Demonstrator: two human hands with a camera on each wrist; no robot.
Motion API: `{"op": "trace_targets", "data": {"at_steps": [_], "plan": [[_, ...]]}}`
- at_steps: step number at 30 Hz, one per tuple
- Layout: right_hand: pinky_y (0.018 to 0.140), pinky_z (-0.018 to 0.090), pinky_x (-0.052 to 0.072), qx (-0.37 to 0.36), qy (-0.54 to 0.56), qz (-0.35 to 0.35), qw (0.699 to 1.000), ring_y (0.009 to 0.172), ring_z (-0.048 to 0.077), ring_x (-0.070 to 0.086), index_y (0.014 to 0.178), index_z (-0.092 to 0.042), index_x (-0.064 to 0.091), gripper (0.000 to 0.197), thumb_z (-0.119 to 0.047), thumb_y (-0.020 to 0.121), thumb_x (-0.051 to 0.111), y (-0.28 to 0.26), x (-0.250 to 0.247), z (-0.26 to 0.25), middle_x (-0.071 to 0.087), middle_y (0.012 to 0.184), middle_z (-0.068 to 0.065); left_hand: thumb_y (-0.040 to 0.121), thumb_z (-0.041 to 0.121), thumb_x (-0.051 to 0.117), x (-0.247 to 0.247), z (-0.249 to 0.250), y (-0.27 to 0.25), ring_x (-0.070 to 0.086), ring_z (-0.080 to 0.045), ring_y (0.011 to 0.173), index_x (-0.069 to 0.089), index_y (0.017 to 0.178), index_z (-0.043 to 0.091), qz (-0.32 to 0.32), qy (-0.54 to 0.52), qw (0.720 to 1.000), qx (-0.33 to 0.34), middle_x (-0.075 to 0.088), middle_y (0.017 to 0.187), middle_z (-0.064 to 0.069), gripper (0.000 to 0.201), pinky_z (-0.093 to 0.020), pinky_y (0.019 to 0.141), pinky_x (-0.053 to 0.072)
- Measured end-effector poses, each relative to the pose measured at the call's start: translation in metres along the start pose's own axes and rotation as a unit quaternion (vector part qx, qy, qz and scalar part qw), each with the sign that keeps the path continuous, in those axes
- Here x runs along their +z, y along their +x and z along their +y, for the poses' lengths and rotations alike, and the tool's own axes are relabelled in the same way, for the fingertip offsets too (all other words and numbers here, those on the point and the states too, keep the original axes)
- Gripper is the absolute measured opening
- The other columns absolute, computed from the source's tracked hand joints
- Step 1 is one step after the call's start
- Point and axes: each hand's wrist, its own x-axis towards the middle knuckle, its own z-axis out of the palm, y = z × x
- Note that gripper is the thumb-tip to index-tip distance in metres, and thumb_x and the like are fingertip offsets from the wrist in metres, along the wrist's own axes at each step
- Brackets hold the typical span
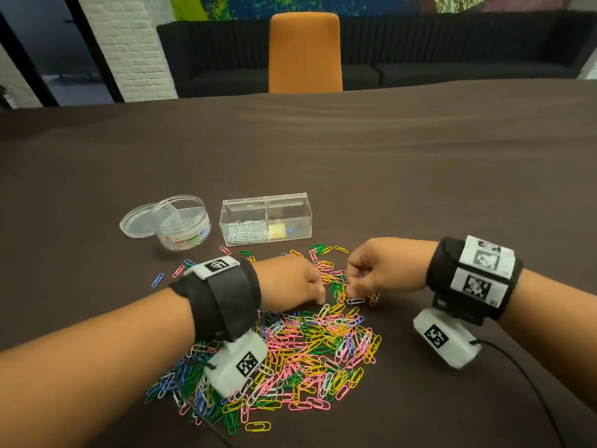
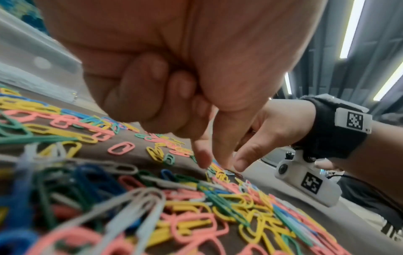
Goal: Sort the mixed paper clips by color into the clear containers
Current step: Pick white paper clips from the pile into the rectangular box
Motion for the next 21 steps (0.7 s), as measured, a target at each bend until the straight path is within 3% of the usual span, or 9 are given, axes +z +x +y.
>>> {"op": "trace_targets", "data": {"at_steps": [3, 7, 11, 14, 16, 17, 19, 21], "plan": [[0.059, 0.025, 0.041, 0.019, -0.143, 0.020, 0.989, 0.072, 0.011, 0.056, 0.089, -0.022, 0.068, 0.012, -0.034, 0.085, 0.070, 0.000, 0.006, -0.010, 0.067, 0.084, -0.005, 0.088, 0.045, 0.067, 0.005, 0.006, 0.003, 0.059, -0.013, 0.072, 0.070, 0.089, 0.020, 0.034, 0.066, 0.997, 0.000, 0.068, 0.081, 0.003, 0.026, -0.022, 0.057, 0.040], [0.068, 0.027, 0.046, 0.033, -0.202, 0.020, 0.979, 0.083, 0.018, 0.059, 0.089, -0.024, 0.066, 0.006, -0.028, 0.089, 0.061, 0.002, 0.016, -0.013, 0.066, 0.091, -0.003, 0.087, 0.036, 0.072, 0.008, 0.007, 0.006, 0.057, -0.015, 0.071, 0.073, 0.089, 0.016, 0.033, 0.093, 0.995, 0.000, 0.067, 0.077, 0.001, 0.020, -0.022, 0.057, 0.039], [0.059, 0.020, 0.038, 0.010, -0.176, 0.012, 0.984, 0.072, 0.012, 0.054, 0.085, -0.022, 0.063, 0.008, -0.025, 0.091, 0.058, -0.001, 0.013, -0.011, 0.060, 0.080, -0.007, 0.089, 0.029, 0.069, 0.004, -0.004, 0.006, 0.053, -0.001, 0.058, 0.075, 0.089, 0.016, 0.029, 0.038, 0.999, -0.013, 0.061, 0.062, 0.014, 0.015, -0.017, 0.055, 0.039], [0.056, 0.021, 0.041, 0.009, -0.078, 0.020, 0.997, 0.061, 0.006, 0.050, 0.079, -0.019, 0.061, 0.010, -0.022, 0.089, 0.062, -0.004, 0.004, -0.003, 0.059, 0.071, -0.008, 0.090, 0.027, 0.069, -0.003, -0.012, 0.004, 0.052, 0.009, 0.049, 0.077, 0.090, 0.015, 0.045, -0.011, 0.999, -0.019, 0.058, 0.051, 0.026, 0.014, -0.009, 0.049, 0.036], [0.051, 0.029, 0.039, 0.014, 0.075, 0.020, 0.997, 0.054, 0.015, 0.044, 0.073, -0.017, 0.054, 0.014, -0.017, 0.087, 0.057, -0.002, 0.002, 0.001, 0.054, 0.065, 0.000, 0.090, 0.030, 0.069, -0.006, -0.017, 0.003, 0.050, 0.004, 0.050, 0.077, 0.090, 0.014, 0.072, -0.041, 0.996, -0.030, 0.059, 0.056, 0.018, 0.017, -0.012, 0.049, 0.036], [0.045, 0.026, 0.033, 0.015, 0.200, 0.012, 0.980, 0.047, 0.017, 0.037, 0.070, -0.016, 0.050, 0.012, -0.015, 0.082, 0.054, 0.000, 0.003, 0.003, 0.049, 0.060, 0.003, 0.090, 0.030, 0.068, -0.008, -0.019, 0.003, 0.047, 0.002, 0.048, 0.076, 0.090, 0.012, 0.085, -0.061, 0.994, -0.041, 0.058, 0.059, 0.013, 0.019, -0.013, 0.048, 0.035], [0.041, 0.015, 0.022, 0.011, 0.412, 0.001, 0.911, 0.042, 0.013, 0.025, 0.069, -0.017, 0.044, 0.007, -0.010, 0.067, 0.046, 0.005, 0.004, 0.003, 0.041, 0.054, 0.005, 0.093, 0.026, 0.063, -0.013, -0.021, 0.004, 0.044, -0.001, 0.043, 0.076, 0.091, 0.010, 0.103, -0.111, 0.987, -0.058, 0.061, 0.066, 0.003, 0.021, -0.014, 0.043, 0.034], [0.040, 0.012, 0.017, -0.005, 0.505, 0.007, 0.863, 0.042, 0.010, 0.018, 0.071, -0.017, 0.045, 0.014, -0.006, 0.063, 0.044, 0.010, 0.004, 0.001, 0.039, 0.054, 0.006, 0.094, 0.022, 0.061, -0.018, -0.023, 0.002, 0.047, 0.004, 0.042, 0.077, 0.094, 0.013, 0.115, -0.123, 0.984, -0.058, 0.069, 0.078, 0.002, 0.019, -0.011, 0.043, 0.034]]}}
